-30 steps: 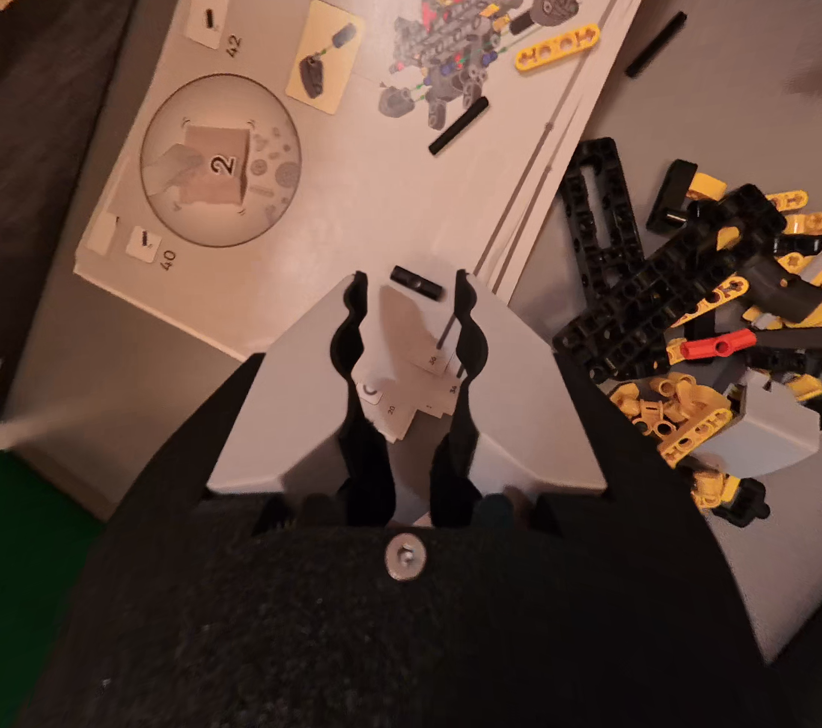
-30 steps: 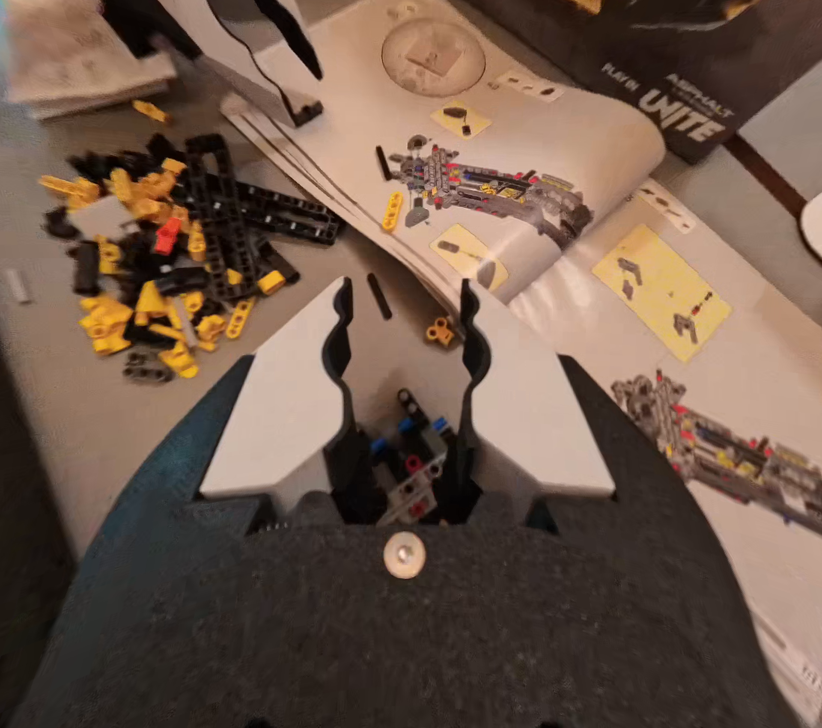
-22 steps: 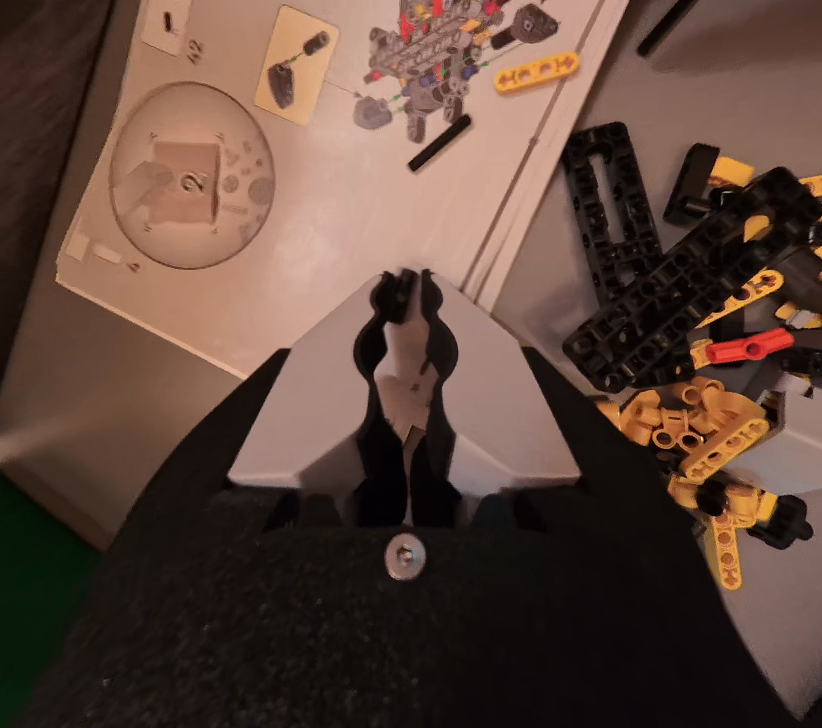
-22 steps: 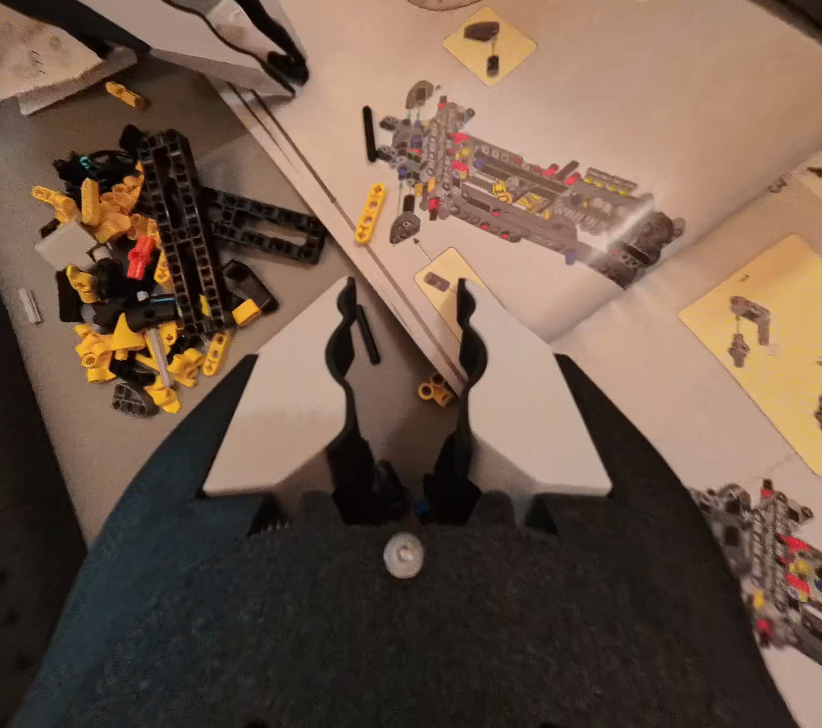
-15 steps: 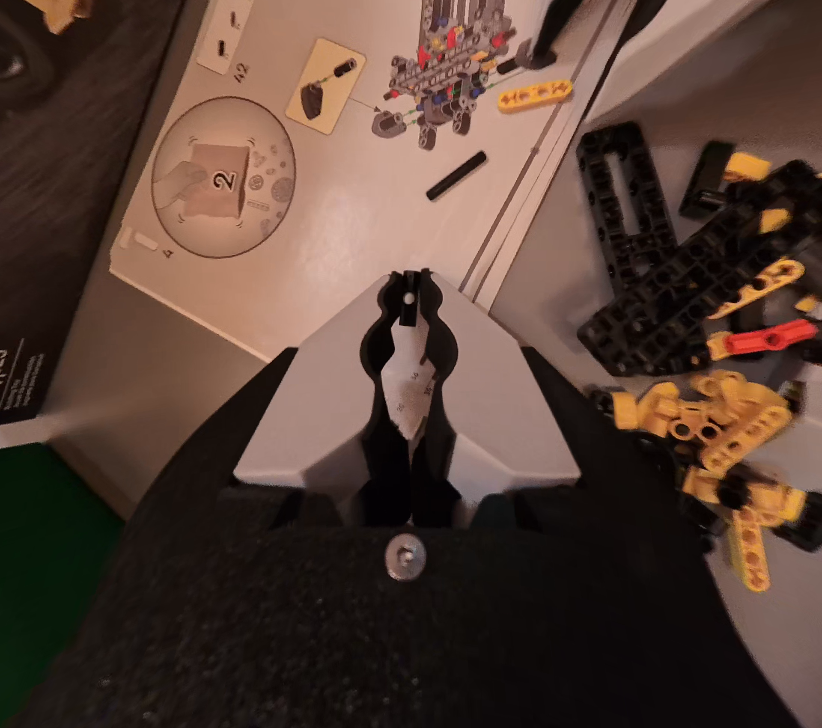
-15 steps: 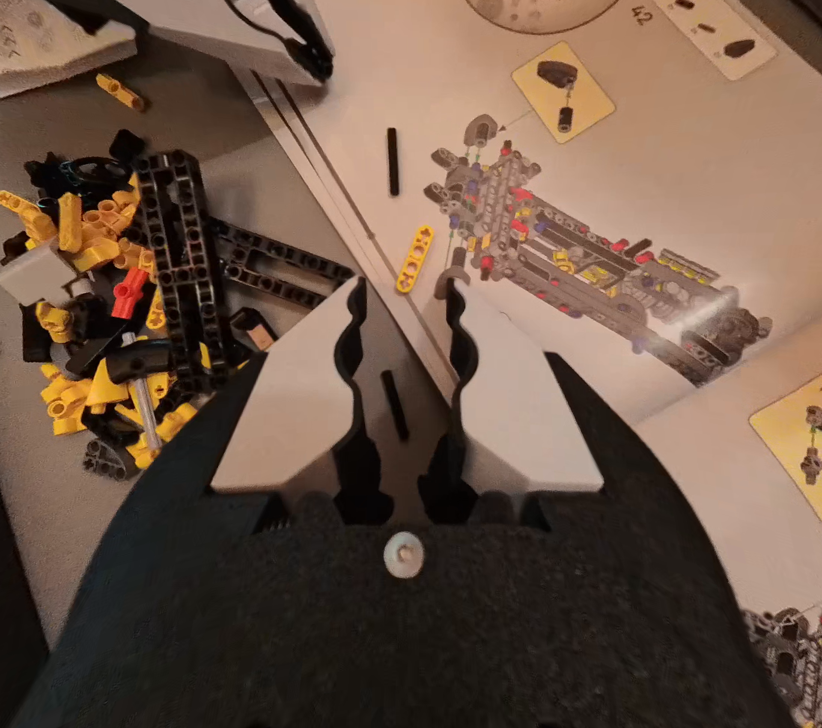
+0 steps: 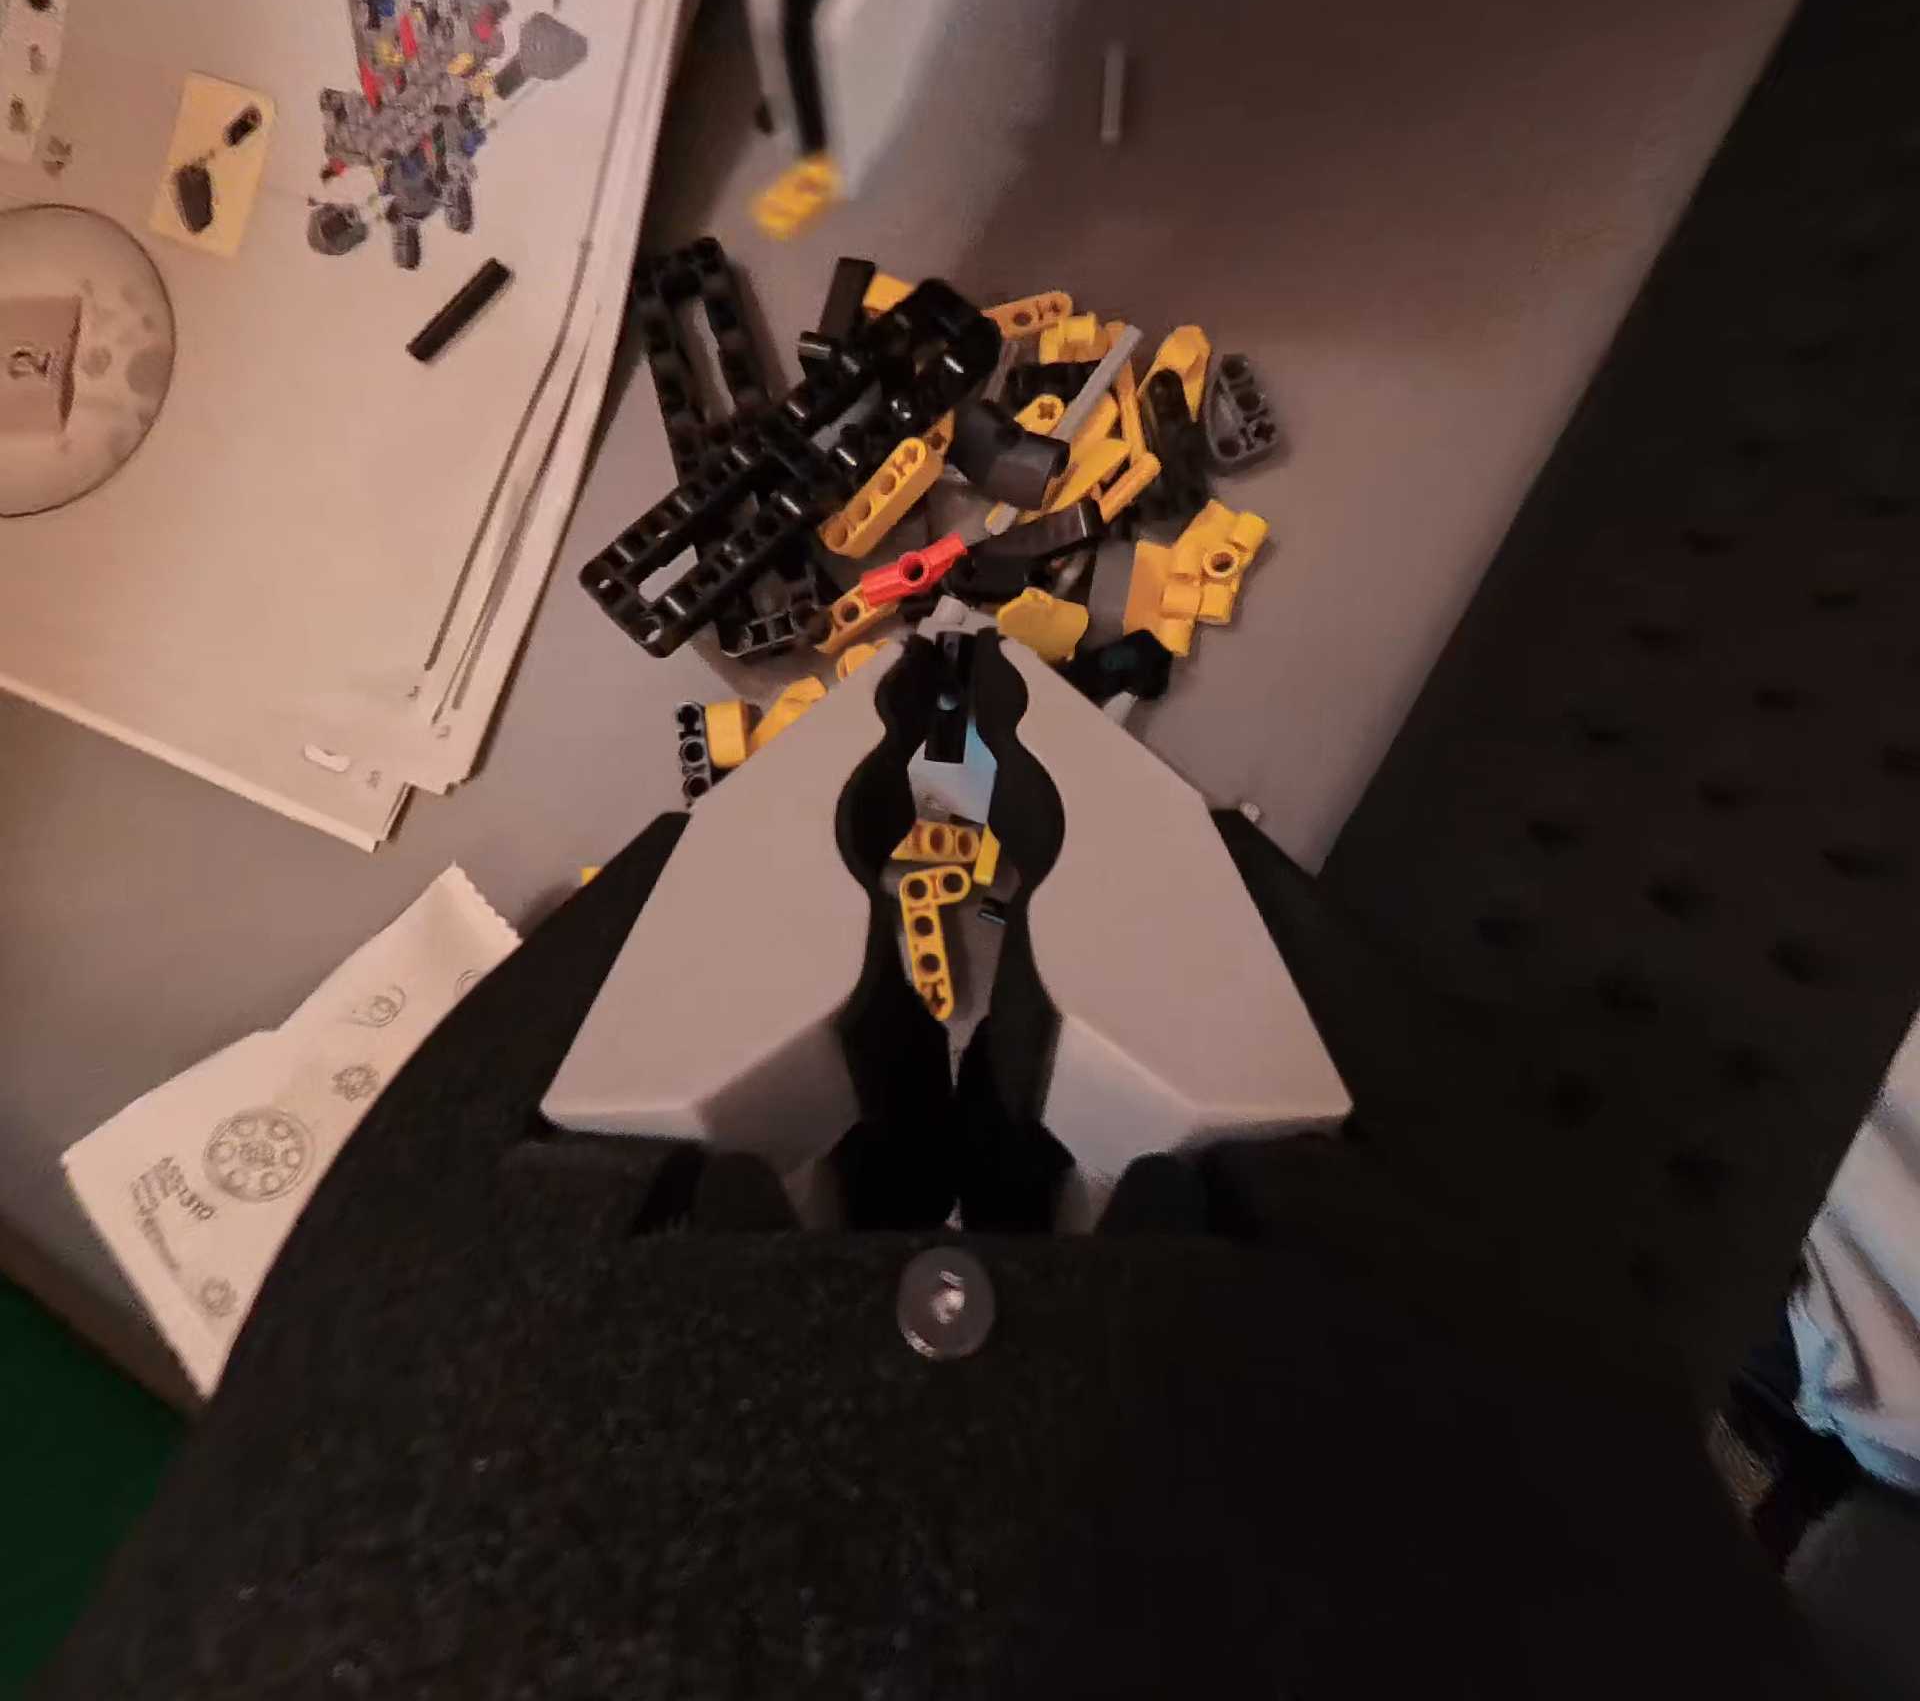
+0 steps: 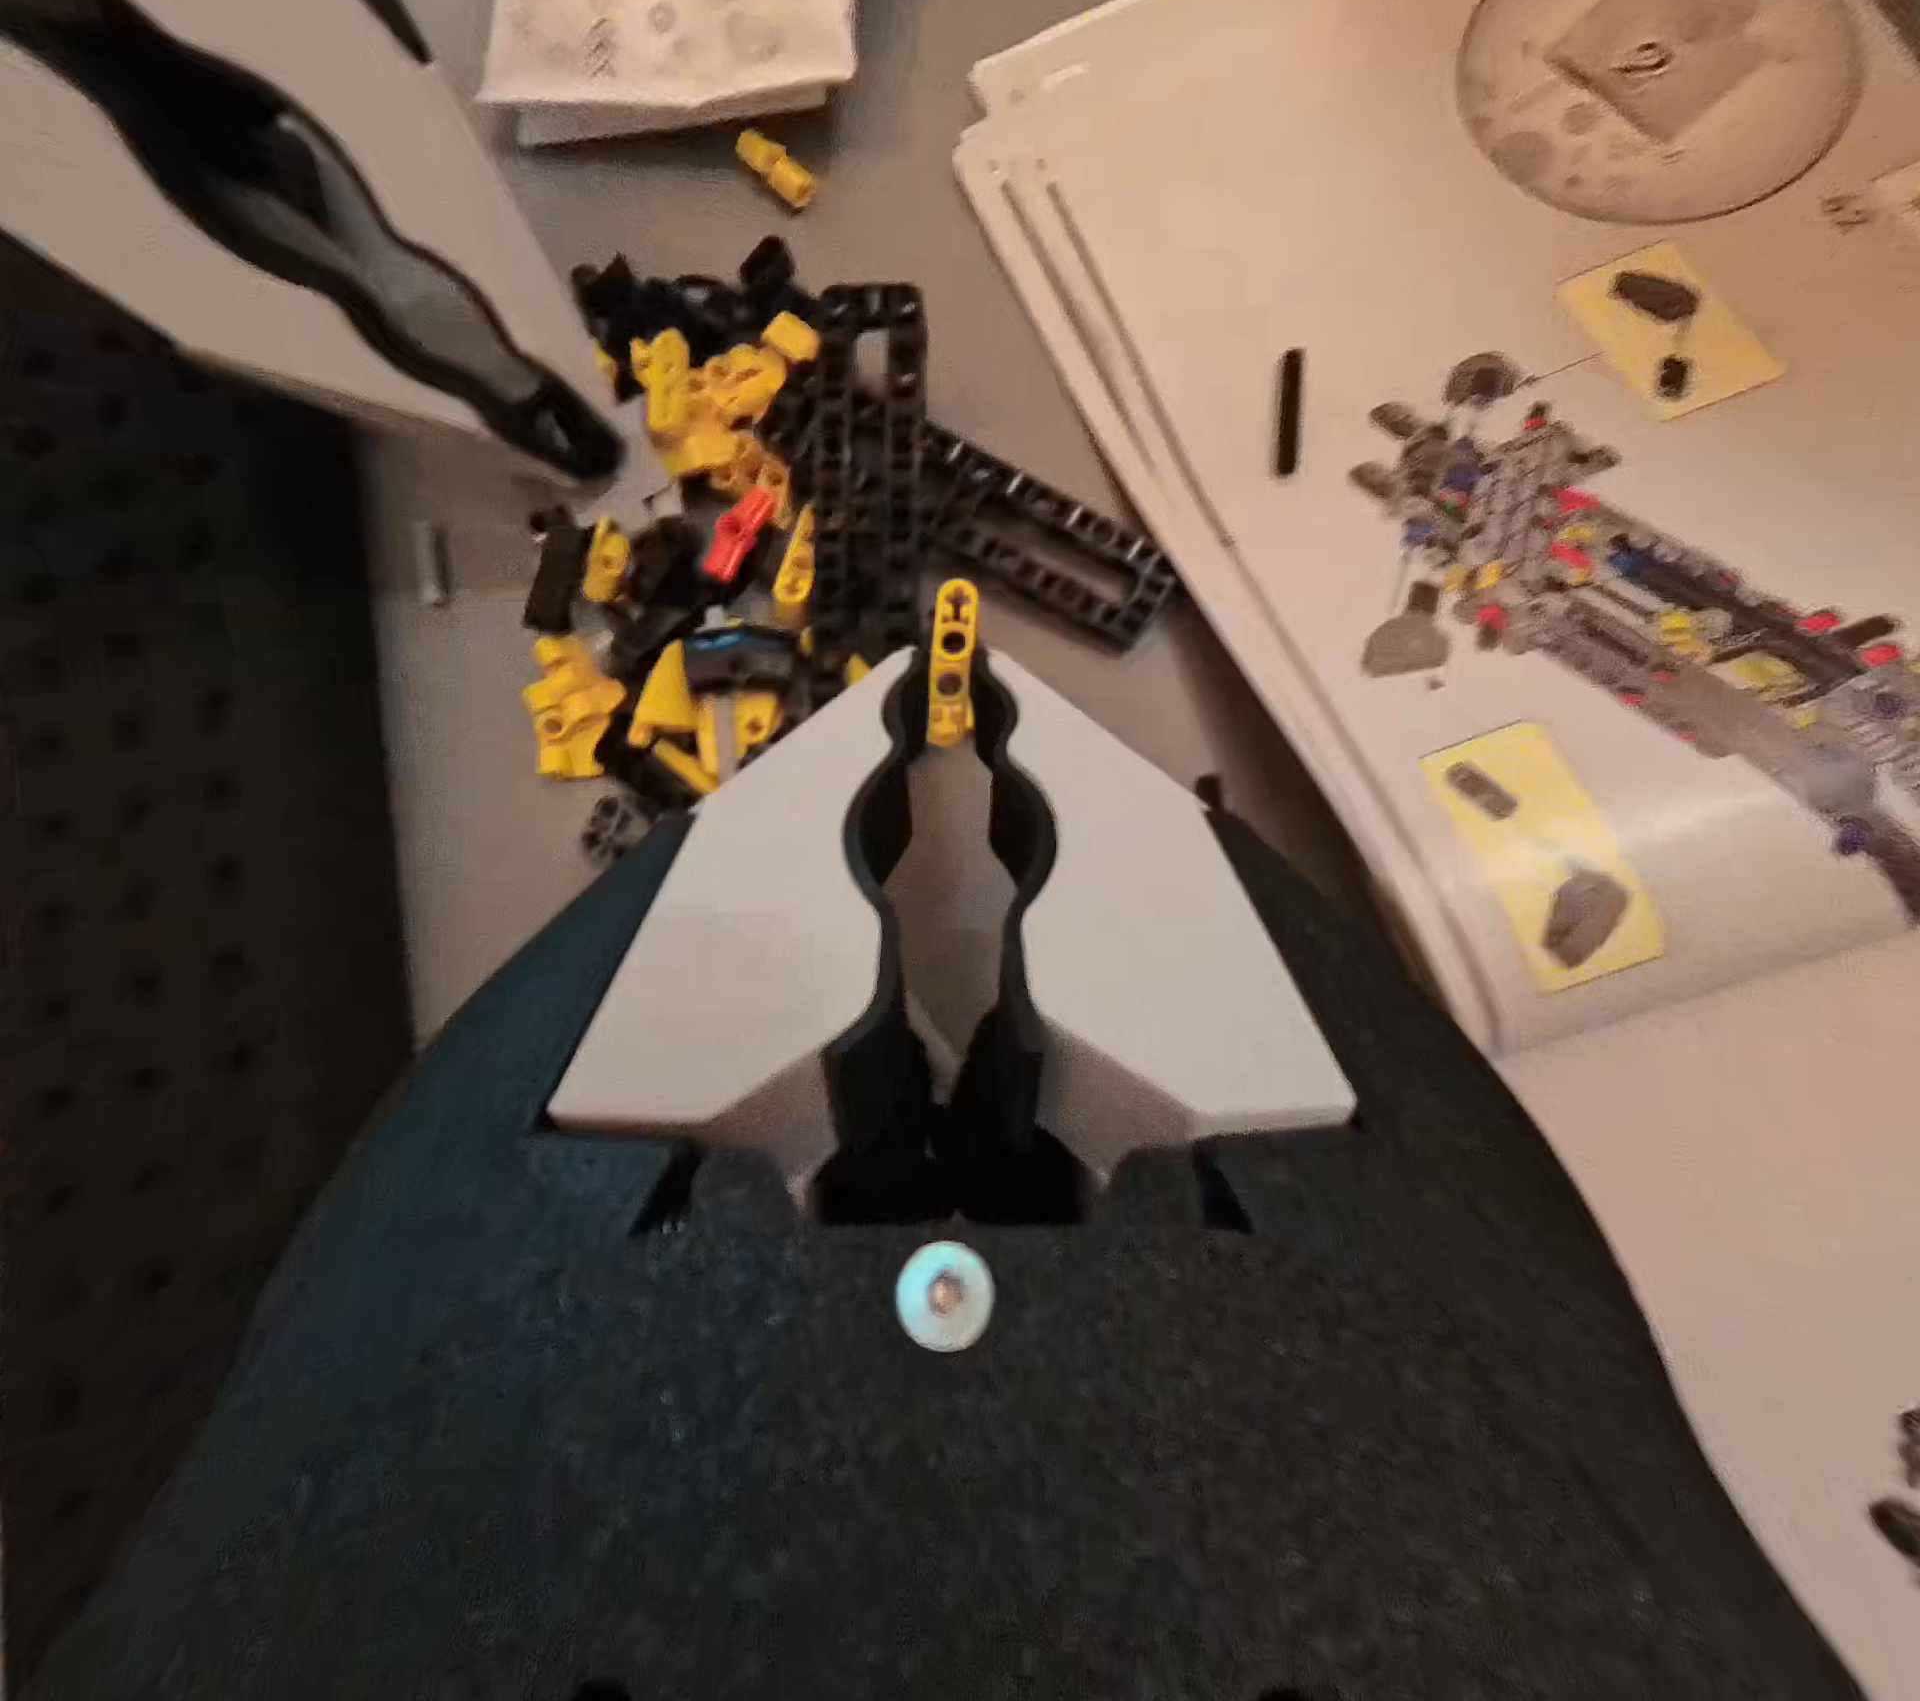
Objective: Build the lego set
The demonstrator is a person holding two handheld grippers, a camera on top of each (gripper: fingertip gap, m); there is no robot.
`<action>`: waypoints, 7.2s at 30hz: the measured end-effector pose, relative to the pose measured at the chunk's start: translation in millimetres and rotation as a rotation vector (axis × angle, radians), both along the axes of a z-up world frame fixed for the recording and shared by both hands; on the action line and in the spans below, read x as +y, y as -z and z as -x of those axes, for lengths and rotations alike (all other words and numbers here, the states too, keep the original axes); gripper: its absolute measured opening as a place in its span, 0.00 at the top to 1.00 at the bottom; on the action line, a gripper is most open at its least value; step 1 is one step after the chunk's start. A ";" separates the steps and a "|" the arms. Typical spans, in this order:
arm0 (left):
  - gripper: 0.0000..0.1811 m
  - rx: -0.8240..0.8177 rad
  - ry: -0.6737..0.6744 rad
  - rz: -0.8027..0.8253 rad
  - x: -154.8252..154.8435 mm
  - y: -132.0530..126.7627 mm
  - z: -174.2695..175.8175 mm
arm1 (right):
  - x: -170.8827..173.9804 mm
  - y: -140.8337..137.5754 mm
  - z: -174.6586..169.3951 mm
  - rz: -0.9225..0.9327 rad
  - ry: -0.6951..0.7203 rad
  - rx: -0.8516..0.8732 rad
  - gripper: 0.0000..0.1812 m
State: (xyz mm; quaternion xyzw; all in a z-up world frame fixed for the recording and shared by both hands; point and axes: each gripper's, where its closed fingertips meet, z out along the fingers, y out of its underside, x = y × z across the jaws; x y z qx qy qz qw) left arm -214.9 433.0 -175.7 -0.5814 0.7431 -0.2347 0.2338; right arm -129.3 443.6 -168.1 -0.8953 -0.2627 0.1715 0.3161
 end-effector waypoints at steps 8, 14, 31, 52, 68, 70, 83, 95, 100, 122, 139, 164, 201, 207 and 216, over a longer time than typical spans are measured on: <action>0.97 -0.070 -0.082 -0.012 2.8 -11.8 -23.3 | -26.1 38.1 -4.2 0.080 0.078 -0.095 0.96; 0.90 -0.029 -0.058 0.056 -4.0 -6.3 -30.3 | -29.6 4.3 -76.7 -0.038 0.285 -0.125 0.92; 0.85 0.140 0.316 -0.085 105.9 25.9 -107.7 | -6.6 40.9 -107.5 0.183 0.344 -0.209 0.91; 0.99 0.273 0.302 -0.050 77.9 27.1 -31.4 | -14.1 36.1 -18.5 0.172 0.054 -0.134 0.90; 0.90 0.181 0.149 -0.046 84.4 9.0 -15.0 | -0.3 40.8 -55.4 0.184 0.050 -0.222 0.98; 0.90 0.122 0.110 -0.056 84.3 -0.4 -16.3 | -1.8 40.6 -37.3 0.205 0.011 -0.187 0.98; 0.93 -0.181 -0.034 0.076 31.8 -38.2 -30.5 | -127.3 -1.8 -76.9 -0.069 0.242 -0.135 0.90; 0.89 0.001 0.126 0.021 -64.1 18.9 -126.3 | -134.2 38.6 -66.7 -0.023 0.131 -0.214 0.91; 0.98 0.048 0.133 0.028 -73.2 32.2 -129.1 | -133.8 38.6 -63.3 -0.057 0.125 -0.212 0.98; 0.98 0.043 -0.519 0.043 55.8 14.0 72.7 | -48.2 34.6 -0.3 -0.022 0.265 -0.059 0.98; 0.87 -0.042 -0.493 0.020 49.1 10.4 64.3 | -64.2 14.1 -1.5 -0.158 0.404 0.053 0.90; 0.99 0.286 0.493 0.047 -47.8 32.1 48.7 | -76.6 -23.9 -15.6 -0.393 0.430 0.201 0.92; 0.60 -0.010 -0.672 -0.080 101.5 4.2 101.7 | -72.4 -20.3 -11.8 -0.366 0.412 0.259 0.93; 0.73 0.062 -0.599 -0.196 87.8 18.0 109.1 | -71.2 -19.0 -10.6 -0.371 0.405 0.237 0.94; 1.00 0.129 -0.558 -0.324 92.6 25.1 116.0 | -74.0 -25.9 -14.1 -0.398 0.415 0.223 0.95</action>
